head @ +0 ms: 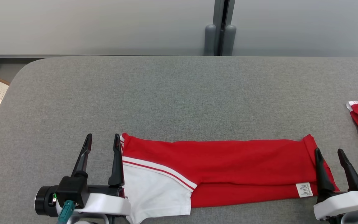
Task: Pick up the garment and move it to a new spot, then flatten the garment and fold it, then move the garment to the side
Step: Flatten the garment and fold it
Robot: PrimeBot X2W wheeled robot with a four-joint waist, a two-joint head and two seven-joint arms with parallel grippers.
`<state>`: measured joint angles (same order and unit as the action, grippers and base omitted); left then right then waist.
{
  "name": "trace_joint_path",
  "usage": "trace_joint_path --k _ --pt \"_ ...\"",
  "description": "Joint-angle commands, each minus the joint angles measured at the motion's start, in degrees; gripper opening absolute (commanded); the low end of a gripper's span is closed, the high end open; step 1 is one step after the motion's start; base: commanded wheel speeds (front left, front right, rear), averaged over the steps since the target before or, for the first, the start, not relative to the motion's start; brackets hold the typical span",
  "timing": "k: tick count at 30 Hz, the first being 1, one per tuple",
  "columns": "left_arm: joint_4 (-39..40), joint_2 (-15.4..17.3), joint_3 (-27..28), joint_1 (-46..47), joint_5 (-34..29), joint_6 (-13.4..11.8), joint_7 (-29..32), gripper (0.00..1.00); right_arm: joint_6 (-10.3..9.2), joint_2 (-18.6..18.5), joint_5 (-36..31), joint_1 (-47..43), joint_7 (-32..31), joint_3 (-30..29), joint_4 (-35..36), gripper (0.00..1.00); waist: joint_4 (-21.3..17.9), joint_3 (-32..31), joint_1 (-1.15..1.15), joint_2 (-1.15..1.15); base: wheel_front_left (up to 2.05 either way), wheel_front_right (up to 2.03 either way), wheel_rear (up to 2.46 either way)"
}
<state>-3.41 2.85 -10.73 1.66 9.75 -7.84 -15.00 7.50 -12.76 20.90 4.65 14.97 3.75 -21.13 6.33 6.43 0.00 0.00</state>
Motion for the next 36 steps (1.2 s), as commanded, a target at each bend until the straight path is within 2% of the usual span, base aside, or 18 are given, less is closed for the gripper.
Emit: trace_joint_path --k 1,12,19,20,21,24,29,33,36 --pt "0.0 0.2 -0.1 0.7 0.2 0.1 -0.2 1.00 -0.02 0.1 0.4 0.8 0.3 -0.4 -1.3 1.00 0.2 0.3 0.00 0.00 0.00 0.00 0.00" --pt "-0.9 0.2 -1.7 2.2 -0.7 0.5 -0.2 1.00 -0.02 0.4 5.8 9.2 0.2 -2.2 -21.0 1.00 1.3 2.6 0.00 0.00 0.00 0.00 0.00" --pt "-1.1 0.2 -1.1 2.5 -0.9 0.5 -0.2 1.00 -0.02 1.2 9.7 11.2 -0.8 1.7 -27.5 1.00 1.3 3.2 0.00 0.00 0.00 0.00 0.00" --pt "-1.1 0.2 -1.0 2.5 -0.9 0.5 -0.2 1.00 -0.01 1.4 10.3 11.4 -0.8 2.6 -27.9 0.45 1.2 3.2 0.00 0.00 0.00 0.00 0.00" --pt "-1.2 0.1 -1.0 2.5 -0.9 0.5 -0.2 1.00 -0.01 1.4 10.7 11.5 -0.8 3.5 -28.0 0.00 1.1 3.2 0.00 0.00 0.00 0.00 0.00" --pt "-1.6 0.2 -1.0 2.4 -0.9 0.3 -0.2 1.00 -0.02 0.9 12.5 11.7 -0.5 5.6 -27.7 0.00 0.8 3.0 0.00 0.00 0.00 0.00 0.00" --pt "-2.1 0.2 -1.1 2.1 -0.5 0.4 -0.2 1.00 -0.08 -1.7 14.5 12.6 0.2 4.7 -26.8 0.00 0.2 2.0 0.00 0.00 0.00 0.00 0.00" --pt "-2.3 0.2 -1.2 1.7 -0.1 0.6 -0.2 1.00 -0.08 -4.1 14.2 13.1 0.3 0.3 -25.9 0.00 0.0 1.1 0.00 0.00 0.00 0.00 0.00" --pt "-2.2 0.2 -1.0 1.3 0.4 0.5 -0.1 1.00 -0.07 -4.4 12.0 12.6 0.3 -3.4 -26.0 0.00 0.0 0.4 0.00 0.00 0.00 0.00 0.00"
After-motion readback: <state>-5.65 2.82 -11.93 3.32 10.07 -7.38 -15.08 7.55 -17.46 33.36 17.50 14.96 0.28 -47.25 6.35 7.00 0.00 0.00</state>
